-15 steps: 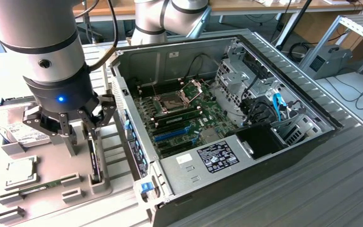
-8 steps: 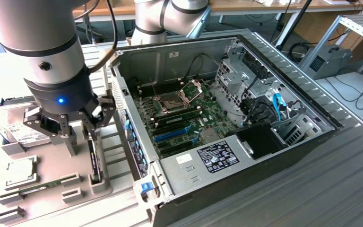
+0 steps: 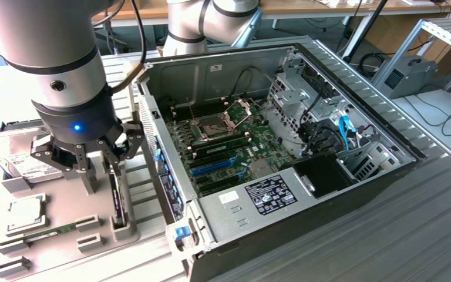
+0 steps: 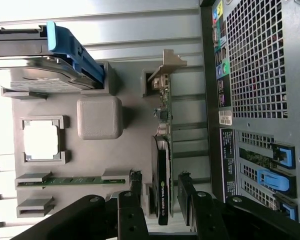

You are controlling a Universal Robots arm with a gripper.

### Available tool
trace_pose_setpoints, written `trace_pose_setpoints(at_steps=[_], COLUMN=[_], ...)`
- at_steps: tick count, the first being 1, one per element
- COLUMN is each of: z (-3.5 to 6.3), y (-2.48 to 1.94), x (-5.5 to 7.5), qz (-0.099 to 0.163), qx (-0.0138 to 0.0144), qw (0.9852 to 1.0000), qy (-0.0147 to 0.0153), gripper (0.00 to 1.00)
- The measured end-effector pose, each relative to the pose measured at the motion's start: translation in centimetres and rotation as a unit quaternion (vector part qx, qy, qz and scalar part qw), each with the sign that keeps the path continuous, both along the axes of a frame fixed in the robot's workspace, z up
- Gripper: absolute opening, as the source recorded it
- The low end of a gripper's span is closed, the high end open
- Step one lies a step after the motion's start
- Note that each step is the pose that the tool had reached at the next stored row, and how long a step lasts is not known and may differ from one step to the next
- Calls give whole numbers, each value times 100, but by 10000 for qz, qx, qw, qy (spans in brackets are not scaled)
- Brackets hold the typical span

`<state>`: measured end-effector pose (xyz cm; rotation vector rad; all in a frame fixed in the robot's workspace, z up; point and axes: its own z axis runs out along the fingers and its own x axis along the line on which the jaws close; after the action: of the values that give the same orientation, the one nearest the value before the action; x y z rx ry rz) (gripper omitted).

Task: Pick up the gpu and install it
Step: 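Pick up the gpu and move the gpu toward the slot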

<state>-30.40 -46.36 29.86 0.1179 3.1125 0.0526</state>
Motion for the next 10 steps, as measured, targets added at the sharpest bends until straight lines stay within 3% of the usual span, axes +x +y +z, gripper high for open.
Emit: trace_pose_setpoints(at_steps=[10], z=[-21], y=[0], x=[4], qz=[0], qx=[-1], qw=[10000], qy=[0], gripper=[42])
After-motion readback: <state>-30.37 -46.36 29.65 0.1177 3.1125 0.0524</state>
